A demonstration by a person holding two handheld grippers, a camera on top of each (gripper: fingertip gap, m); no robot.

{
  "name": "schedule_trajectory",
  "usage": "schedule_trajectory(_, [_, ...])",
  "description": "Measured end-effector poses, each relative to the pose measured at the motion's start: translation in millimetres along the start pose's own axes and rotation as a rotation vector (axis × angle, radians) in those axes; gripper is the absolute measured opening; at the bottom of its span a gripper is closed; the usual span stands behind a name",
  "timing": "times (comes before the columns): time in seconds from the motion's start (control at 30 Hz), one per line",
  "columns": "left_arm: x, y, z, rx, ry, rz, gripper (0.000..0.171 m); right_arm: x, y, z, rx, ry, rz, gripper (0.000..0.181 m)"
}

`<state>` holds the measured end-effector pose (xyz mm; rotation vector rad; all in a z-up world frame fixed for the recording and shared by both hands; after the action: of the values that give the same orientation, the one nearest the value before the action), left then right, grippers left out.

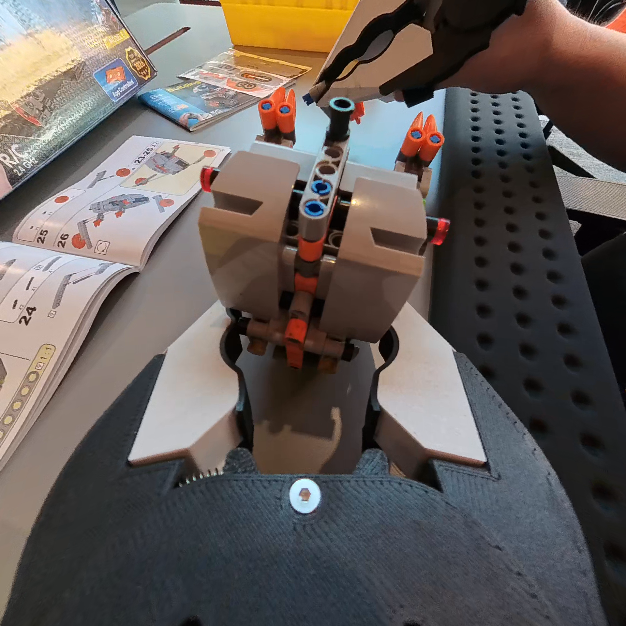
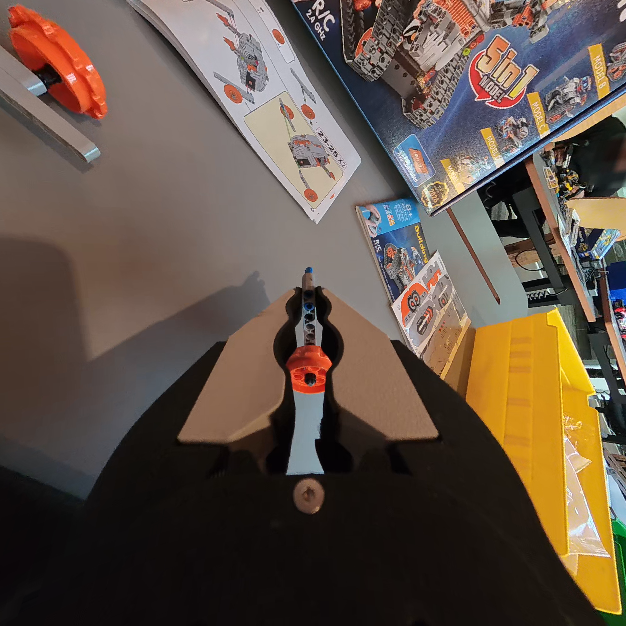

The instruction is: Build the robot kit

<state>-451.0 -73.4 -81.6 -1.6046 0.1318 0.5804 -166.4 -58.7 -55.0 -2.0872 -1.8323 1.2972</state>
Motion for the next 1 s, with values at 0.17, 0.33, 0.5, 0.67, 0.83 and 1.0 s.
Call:
schedule_trajectory(0.17, [4,1,-1,-0.013,0.017,0.037,0.082,0,1,1,0.000,0.001,0.008,0.006])
schedule_trajectory(0.33, [5,1,-2,-0.001,0.005,0.045,0.081,1,1,3,0.000,-0.002,0.017,0.006])
schedule_trajectory(0.5, [5,1,-2,-0.001,0.002,0.047,0.081,0,0,3,-0.001,0.004,0.023,0.006])
schedule_trajectory(0.67, [5,1,-3,-0.003,-0.001,0.047,0.081,-1,-1,2,0.002,0.017,0.031,0.006])
schedule_trajectory(0.83, [6,1,-3,-0.006,0.003,0.052,0.083,-5,-3,-7,0.070,0.083,0.025,0.006])
schedule_trajectory(1.0, [7,2,-5,0.004,-0.009,0.068,0.090,-15,-2,-38,0.209,0.209,0.005,0.005])
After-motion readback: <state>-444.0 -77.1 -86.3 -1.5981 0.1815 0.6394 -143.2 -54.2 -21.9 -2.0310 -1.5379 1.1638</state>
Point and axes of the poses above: each gripper's, where its closed fingertips meet, x out along the fingers, y out of its underside, z = x × y across the jaws, the point moved 10 cm from there along -x, back along the fingers, and after that the axes turned 2 degrees about y, right-handed, at the moved point
